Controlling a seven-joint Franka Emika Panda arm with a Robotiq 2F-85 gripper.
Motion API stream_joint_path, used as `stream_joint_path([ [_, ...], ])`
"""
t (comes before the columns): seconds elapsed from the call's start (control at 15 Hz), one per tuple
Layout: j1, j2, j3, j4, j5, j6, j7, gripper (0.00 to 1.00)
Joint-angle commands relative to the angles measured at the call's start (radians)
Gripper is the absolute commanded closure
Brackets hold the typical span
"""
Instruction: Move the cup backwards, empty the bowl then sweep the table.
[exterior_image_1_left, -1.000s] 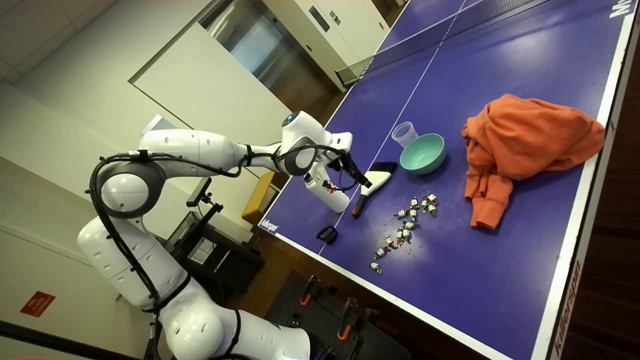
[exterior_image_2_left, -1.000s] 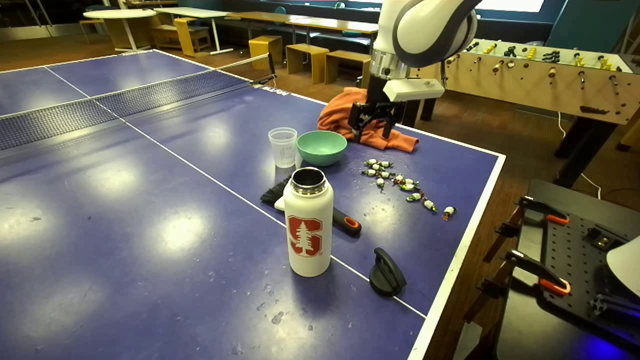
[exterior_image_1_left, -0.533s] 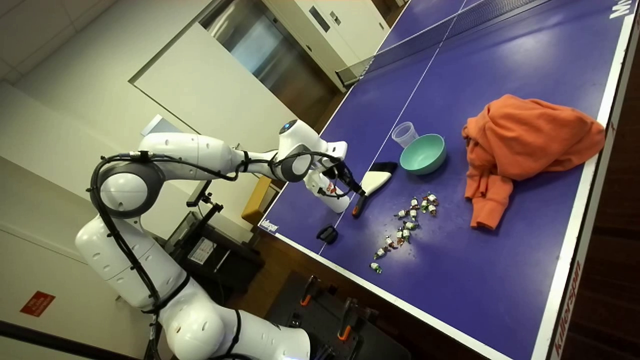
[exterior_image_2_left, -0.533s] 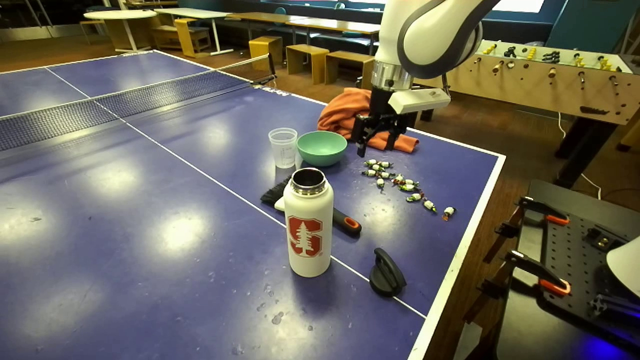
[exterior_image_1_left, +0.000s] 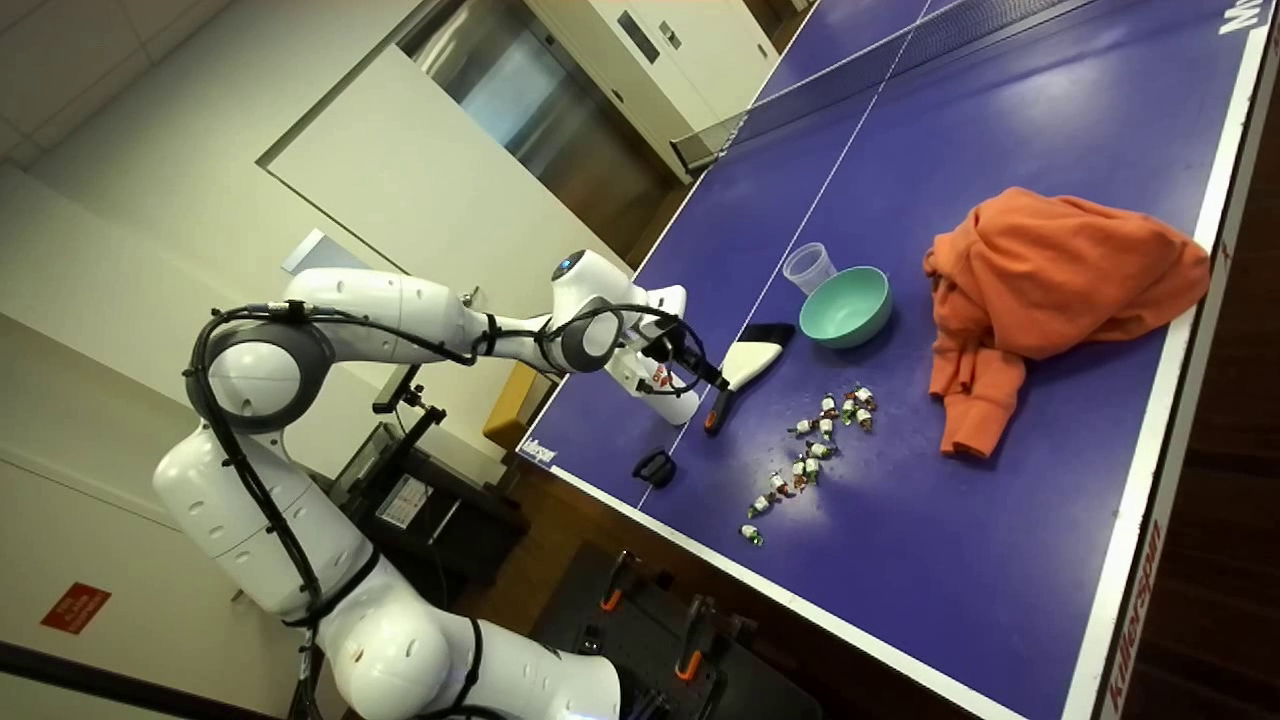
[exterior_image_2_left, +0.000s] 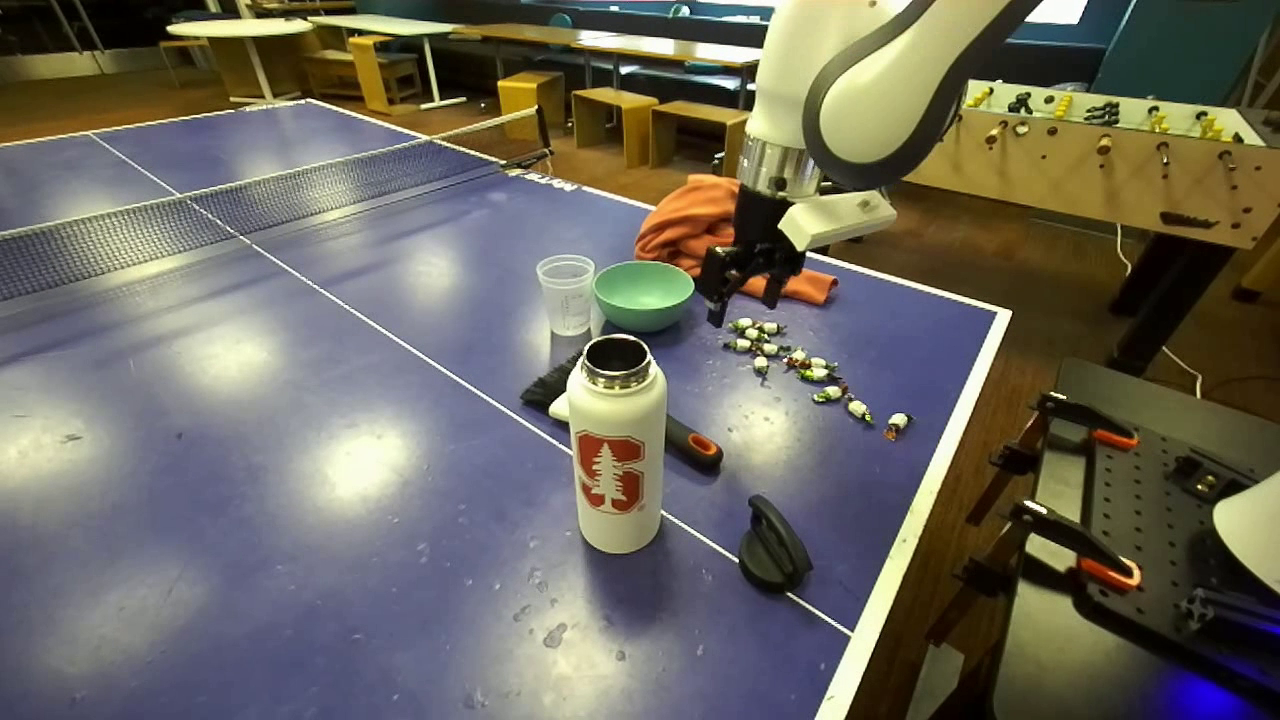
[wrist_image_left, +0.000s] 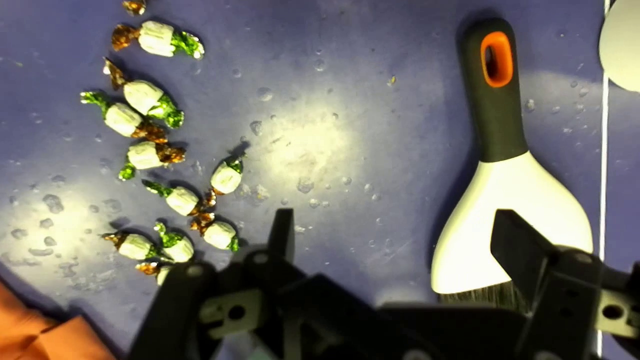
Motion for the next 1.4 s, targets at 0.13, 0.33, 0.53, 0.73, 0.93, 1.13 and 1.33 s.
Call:
stream_joint_path([
  [0.13, 0.073, 0.001, 0.006, -0.111, -0.041, 0.232, -0.01, 0.0],
  [0.33, 0.101, 0.012, 0.019, -0.154, -0.024, 0.336, -0.027, 0.0],
  [0.53, 0.145, 0.042, 0.005, -0.19, -0.02, 0.491, -0.038, 0.0],
  [0.73, 0.214, 0.094, -0.041, -0.201, 0.018, 0.617, -0.059, 0.0],
  [0.93, 0.315, 0.165, -0.117, -0.183, 0.114, 0.695, -0.104, 0.0],
  [1.13, 0.338, 0.221, -0.114, -0.157, 0.197, 0.731, -0.139, 0.0],
  [1.33, 0.307, 0.211, -0.074, -0.166, 0.21, 0.708, -0.149, 0.0],
])
